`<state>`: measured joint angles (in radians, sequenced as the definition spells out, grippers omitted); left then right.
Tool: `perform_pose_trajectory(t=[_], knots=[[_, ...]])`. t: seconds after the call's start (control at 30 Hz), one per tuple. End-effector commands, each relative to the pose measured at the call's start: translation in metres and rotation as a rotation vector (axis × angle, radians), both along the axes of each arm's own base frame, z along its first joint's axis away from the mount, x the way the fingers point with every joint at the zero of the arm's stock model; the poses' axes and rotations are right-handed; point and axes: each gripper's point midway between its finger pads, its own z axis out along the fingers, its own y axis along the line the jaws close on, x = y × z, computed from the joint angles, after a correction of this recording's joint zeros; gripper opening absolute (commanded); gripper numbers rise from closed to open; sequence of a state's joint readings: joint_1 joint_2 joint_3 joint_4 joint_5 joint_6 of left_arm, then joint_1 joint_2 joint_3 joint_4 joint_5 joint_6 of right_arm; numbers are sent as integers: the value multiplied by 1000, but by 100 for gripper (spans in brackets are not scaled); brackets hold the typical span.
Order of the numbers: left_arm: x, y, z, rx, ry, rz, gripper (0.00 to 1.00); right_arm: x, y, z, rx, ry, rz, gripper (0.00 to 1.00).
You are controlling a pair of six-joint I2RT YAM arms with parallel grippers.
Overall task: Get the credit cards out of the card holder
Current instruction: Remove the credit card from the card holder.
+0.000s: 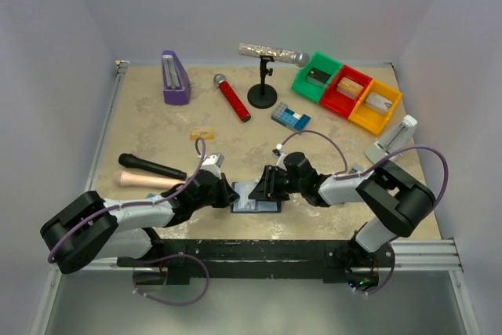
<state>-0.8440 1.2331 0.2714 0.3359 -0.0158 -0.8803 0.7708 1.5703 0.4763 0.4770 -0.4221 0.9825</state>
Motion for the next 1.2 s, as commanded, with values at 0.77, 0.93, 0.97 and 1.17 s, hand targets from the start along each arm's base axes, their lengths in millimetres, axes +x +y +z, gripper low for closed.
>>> perform_pose_trajectory(t=[0.77,0.93,0.97,1.17], knots=[[-13,14,-25,57,65,8,0,4,-4,-8,-16,11,-22,48],[-13,14,-23,53,63,9,8,3,-5,-12,-36,18,-17,49],[-14,13,-22,51,62,7,10,3,-5,-12,-38,16,-15,49],[-13,13,-17,41,52,8,16,2,-9,-17,-68,21,-18,51]])
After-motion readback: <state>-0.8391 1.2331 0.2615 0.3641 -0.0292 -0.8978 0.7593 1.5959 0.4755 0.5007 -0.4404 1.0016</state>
